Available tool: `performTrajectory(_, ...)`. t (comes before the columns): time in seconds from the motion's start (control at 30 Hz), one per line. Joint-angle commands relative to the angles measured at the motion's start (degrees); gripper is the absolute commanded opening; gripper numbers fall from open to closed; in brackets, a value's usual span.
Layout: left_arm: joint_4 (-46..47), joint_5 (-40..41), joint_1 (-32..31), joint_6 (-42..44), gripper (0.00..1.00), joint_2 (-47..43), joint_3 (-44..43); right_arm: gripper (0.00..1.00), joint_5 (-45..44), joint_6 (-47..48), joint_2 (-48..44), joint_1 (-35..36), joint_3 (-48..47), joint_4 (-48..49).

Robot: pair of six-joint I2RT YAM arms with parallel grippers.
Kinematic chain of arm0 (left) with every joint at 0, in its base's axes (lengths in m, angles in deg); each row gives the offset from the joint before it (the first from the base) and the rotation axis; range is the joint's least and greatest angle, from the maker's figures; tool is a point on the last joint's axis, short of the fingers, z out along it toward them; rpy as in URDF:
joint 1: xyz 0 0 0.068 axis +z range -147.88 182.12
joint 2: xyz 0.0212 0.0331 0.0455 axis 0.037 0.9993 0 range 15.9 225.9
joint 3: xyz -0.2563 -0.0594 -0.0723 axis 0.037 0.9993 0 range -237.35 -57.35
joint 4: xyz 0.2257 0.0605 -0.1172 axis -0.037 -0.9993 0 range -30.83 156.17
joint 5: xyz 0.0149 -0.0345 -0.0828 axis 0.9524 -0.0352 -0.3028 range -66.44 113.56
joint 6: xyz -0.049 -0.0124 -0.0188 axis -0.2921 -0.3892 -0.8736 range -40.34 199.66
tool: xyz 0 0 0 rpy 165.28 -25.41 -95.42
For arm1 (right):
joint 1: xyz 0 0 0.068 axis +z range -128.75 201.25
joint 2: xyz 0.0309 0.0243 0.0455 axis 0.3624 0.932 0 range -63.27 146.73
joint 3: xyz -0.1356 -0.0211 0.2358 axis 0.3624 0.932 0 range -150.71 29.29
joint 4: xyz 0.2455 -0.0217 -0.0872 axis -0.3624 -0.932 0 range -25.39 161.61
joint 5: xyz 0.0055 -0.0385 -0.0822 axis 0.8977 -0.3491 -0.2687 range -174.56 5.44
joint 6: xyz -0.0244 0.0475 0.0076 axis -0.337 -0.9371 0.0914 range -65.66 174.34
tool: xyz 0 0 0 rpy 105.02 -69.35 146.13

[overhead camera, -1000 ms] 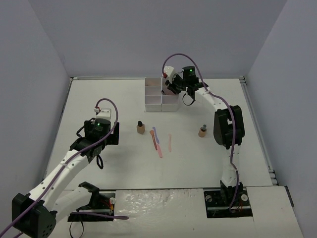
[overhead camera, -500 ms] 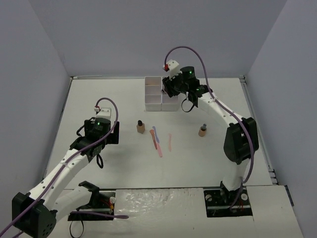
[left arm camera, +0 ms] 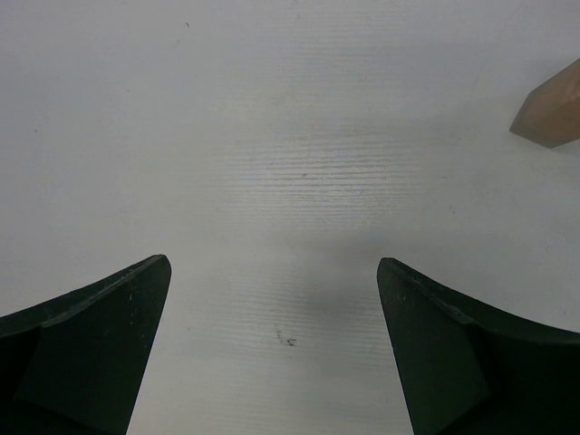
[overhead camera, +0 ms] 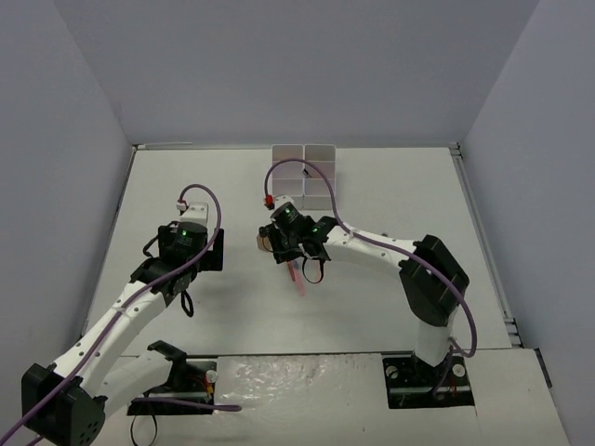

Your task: Organize the makeup

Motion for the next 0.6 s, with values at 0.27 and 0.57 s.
performTrajectory(0.27, 2.11, 0.21, 0.43, -0.18, 0.97, -1.86, -1.69, 0.33, -11.46, -9.87, 3.97, 1.74, -1.76, -1.82)
performTrajectory(0.57, 2.20, -0.16, 0.43, -0.27, 0.97, -1.86, -1.69, 0.32, -10.56, -9.78, 7.28, 1.84, -3.54, -1.75)
